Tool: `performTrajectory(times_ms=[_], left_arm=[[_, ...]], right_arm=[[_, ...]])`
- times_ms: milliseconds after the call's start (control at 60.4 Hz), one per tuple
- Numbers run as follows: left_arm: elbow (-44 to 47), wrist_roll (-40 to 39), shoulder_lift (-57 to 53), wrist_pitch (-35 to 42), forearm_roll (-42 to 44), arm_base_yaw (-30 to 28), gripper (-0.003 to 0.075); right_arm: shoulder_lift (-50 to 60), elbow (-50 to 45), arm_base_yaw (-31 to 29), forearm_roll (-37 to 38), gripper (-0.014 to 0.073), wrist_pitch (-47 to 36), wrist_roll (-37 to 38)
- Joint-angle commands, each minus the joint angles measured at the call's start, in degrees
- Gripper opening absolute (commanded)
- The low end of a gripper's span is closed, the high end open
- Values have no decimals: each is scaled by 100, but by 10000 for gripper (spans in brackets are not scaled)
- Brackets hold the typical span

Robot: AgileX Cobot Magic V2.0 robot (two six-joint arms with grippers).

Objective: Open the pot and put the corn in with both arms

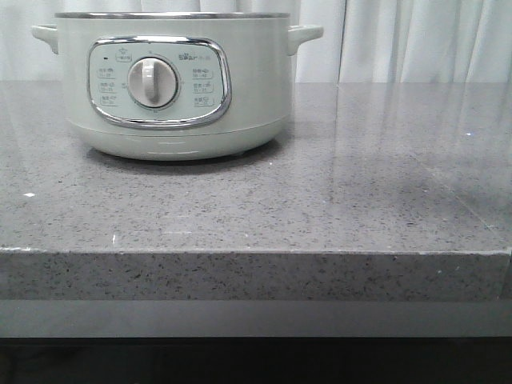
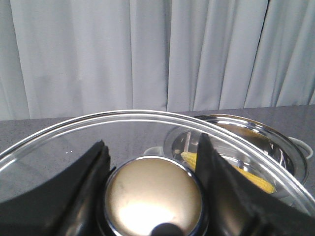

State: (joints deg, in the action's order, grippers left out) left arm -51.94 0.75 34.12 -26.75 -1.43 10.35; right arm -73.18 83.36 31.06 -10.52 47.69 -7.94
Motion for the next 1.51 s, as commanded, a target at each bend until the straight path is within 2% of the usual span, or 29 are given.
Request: performTrajectory(times_ms=[0, 298, 497, 961, 1110, 1358, 1491], left_arm=[[-218, -15, 1, 859, -36, -7, 228], [-218, -15, 1, 859, -36, -7, 228], [-218, -15, 1, 859, -36, -7, 228], [-218, -15, 1, 866, -68, -7, 228], [-229, -15, 72, 1261, -311, -7, 228], [-659, -15, 826, 1311, -697, -7, 228], [-960, -15, 1375, 1333, -775, 256, 228]], right_arm=[[679, -449, -7, 3, 584, -534, 6], [2139, -2111, -7, -2, 584, -707, 6], [2932, -2737, -7, -2, 584, -807, 6], [3103, -2751, -7, -2, 584, -704, 6], [3103, -2751, -7, -2, 584, -704, 6], [3103, -2751, -7, -2, 584, -704, 6], [3103, -2751, -7, -2, 584, -704, 6]])
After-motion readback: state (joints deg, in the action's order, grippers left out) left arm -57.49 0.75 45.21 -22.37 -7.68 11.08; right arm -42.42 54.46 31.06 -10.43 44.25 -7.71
